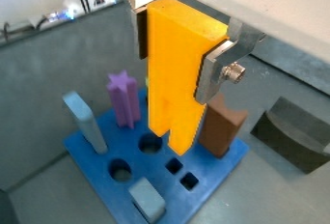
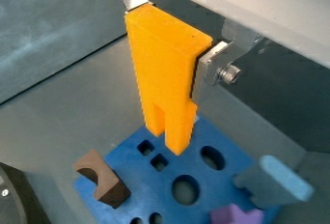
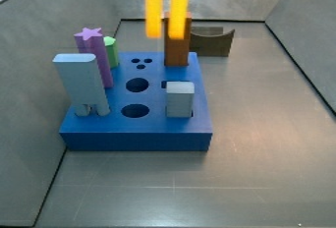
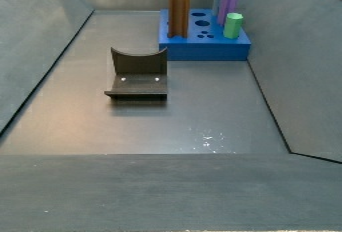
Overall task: Pick up the double-square object. Move up. Move to above the board. Insert the double-square object.
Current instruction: Insert the double-square object.
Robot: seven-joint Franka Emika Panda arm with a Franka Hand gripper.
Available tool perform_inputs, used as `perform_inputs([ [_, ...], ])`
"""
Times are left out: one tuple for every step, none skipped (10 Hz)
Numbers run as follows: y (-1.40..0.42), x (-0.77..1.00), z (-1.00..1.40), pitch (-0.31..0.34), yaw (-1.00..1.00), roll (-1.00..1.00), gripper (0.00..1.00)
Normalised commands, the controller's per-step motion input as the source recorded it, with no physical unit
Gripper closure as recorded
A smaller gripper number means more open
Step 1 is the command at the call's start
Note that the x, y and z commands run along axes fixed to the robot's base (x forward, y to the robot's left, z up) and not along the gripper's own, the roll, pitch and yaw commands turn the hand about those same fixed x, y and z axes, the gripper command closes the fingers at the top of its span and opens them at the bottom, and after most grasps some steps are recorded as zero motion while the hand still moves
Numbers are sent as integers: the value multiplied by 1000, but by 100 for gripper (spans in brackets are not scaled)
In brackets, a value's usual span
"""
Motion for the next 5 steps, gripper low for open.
perform_inputs([
  [0, 500, -706, -97, 120, 216, 100],
  [3, 334, -686, -90, 0, 234, 100],
  [14, 51, -651, -183, -3, 137, 100],
  [86, 0, -254, -207, 0, -79, 100],
  [109, -29, -263, -269, 0, -87, 100],
])
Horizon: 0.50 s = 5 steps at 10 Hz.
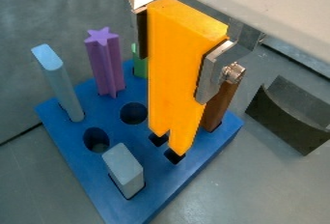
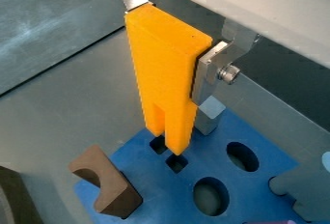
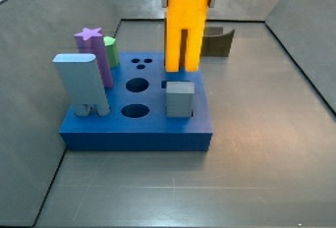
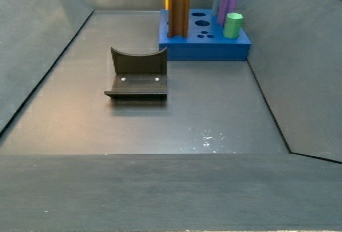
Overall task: Pick up the double-square object. Move up. Move to above the board. Insert the double-square object.
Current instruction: Insert the double-square object.
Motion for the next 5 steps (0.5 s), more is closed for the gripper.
perform_inputs([
  [260, -20, -240, -241, 40, -169, 100],
  [243, -263, -346, -251, 0, -107, 100],
  [226, -357, -140, -274, 0, -236, 100],
  [94, -203, -49, -200, 0, -139, 100],
  [0, -137, -151, -80, 0, 16, 100],
])
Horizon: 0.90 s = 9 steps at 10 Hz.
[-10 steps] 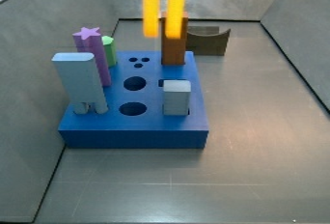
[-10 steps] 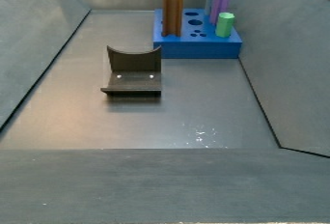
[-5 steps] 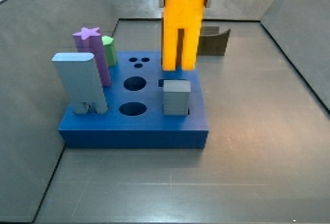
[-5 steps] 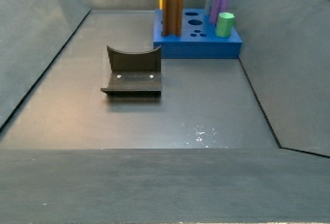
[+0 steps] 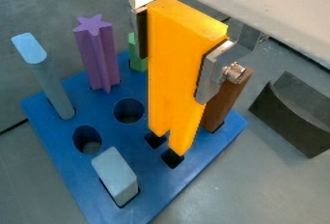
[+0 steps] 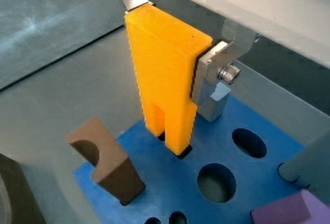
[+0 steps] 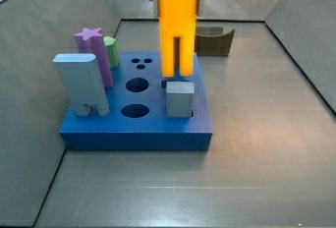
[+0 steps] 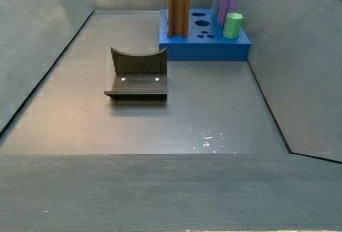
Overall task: Pick up the double-square object. Move up. Move to above the board. Insert the double-square object.
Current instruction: Insert the double-square object.
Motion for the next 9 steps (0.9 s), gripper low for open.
perform_inputs([
  [-69, -203, -197, -59, 0, 129, 100],
  [-97, 0, -257, -59, 0, 81, 100],
  [-57, 11, -223, 0, 0, 71, 100],
  [-51, 23, -169, 0, 17, 66, 100],
  [-26, 183, -220, 0, 17, 19, 100],
  [-26, 191, -169, 0, 0, 31, 100],
  [-43, 143, -109, 0, 0, 40, 100],
  [-46, 143, -80, 14, 0, 43, 100],
  [-31, 86, -103, 19, 0, 61, 100],
])
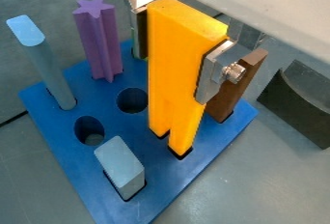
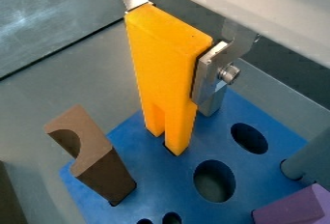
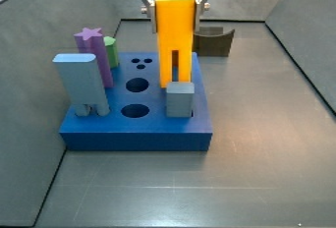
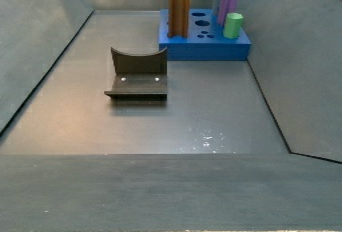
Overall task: Pick up the double-square object. Move up. Move to above the board. Insert the double-square object.
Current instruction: Insert the double-square object.
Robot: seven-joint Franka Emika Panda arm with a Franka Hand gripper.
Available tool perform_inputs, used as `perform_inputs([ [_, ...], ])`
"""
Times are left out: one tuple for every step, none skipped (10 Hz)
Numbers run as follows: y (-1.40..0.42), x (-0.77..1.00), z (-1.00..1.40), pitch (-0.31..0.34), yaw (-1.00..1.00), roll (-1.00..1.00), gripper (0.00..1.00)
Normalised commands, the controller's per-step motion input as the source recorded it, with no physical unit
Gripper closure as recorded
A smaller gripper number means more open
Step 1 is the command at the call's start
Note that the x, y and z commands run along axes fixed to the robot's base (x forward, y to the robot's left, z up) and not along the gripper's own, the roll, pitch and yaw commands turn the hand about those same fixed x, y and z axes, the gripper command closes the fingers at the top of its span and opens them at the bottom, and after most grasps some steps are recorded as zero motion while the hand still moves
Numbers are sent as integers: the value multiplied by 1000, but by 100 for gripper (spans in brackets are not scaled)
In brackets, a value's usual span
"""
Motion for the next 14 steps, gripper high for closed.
perform_inputs([
  [-37, 189, -129, 59, 0, 91, 100],
  [-31, 177, -197, 74, 0, 133, 100],
  [-6, 169, -217, 101, -3, 160, 100],
  [-6, 174, -286, 126, -86, 196, 100],
  [-20, 169, -351, 126, -126, 196, 100],
  [-46, 157, -380, 99, -97, 186, 100],
  [-34, 151, -406, 91, -91, 169, 100],
  [0, 177, -340, 47, -89, 66, 100],
  [0, 200, -269, 3, -100, 0, 100],
  [0, 71, -174, -4, -71, 0, 100],
  [0, 0, -100, -84, -3, -23, 100],
  [0, 0, 0, -24, 0, -11, 100],
  [0, -11, 0, 0, 0, 10, 100],
  [0, 0, 0, 0, 0, 0, 100],
])
